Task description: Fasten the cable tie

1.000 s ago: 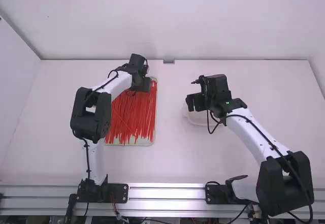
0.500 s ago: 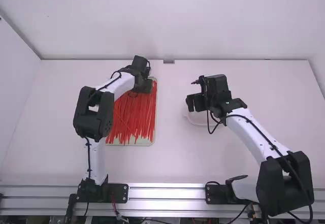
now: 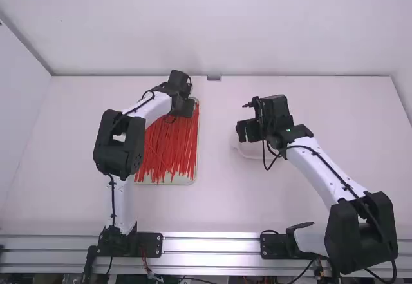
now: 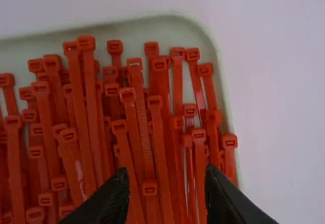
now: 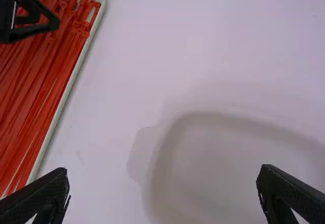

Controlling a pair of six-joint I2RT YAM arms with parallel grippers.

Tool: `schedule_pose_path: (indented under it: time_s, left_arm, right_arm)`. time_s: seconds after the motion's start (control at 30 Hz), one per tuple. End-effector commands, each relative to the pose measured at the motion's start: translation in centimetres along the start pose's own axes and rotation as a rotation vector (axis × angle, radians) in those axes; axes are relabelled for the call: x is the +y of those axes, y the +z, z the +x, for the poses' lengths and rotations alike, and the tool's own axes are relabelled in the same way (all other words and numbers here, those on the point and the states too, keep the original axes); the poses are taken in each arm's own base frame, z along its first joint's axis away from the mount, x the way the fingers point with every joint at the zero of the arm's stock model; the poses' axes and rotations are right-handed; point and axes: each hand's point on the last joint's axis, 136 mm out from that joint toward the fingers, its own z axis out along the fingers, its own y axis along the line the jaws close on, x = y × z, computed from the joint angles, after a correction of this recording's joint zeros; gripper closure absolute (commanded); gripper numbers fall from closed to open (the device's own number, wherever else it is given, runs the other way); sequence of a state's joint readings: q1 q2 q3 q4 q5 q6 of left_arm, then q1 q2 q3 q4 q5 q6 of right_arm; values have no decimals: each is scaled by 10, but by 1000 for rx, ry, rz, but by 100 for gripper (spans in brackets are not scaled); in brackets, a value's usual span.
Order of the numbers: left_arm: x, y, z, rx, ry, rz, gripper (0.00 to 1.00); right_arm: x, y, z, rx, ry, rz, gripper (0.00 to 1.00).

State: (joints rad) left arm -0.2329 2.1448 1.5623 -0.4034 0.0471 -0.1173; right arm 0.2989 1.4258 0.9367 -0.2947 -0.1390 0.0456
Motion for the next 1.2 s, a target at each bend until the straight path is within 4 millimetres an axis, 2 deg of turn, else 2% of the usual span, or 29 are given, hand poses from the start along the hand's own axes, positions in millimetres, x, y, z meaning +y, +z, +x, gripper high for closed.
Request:
schedule_pose_path:
  time_s: [0.0,0.2,0.63,0.77,0.93,1.17]
  left_arm:
    - [2,7,9,24,-3,-16,61]
    - [4,8,8,16,-7,-16,62]
    - [6,18,25,40,-8,-26,65]
    - [16,20,31,46,-30,-71,66]
    - [17,23,35,42,-35,-70,67]
    - [17,28,39,30,-37,-68,73]
  right_arm:
    - [1,-1,-10,-14,-2,2,2]
    - [1,-1,-9,-13,-3,2,2]
    - [1,-1,-9,-11,-3,2,2]
    - [1,-1,-8,-9,-2,2,2]
    - [1,-1,-9,-12,-2,2,2]
    - [1,-1,-9,-12,-2,2,2]
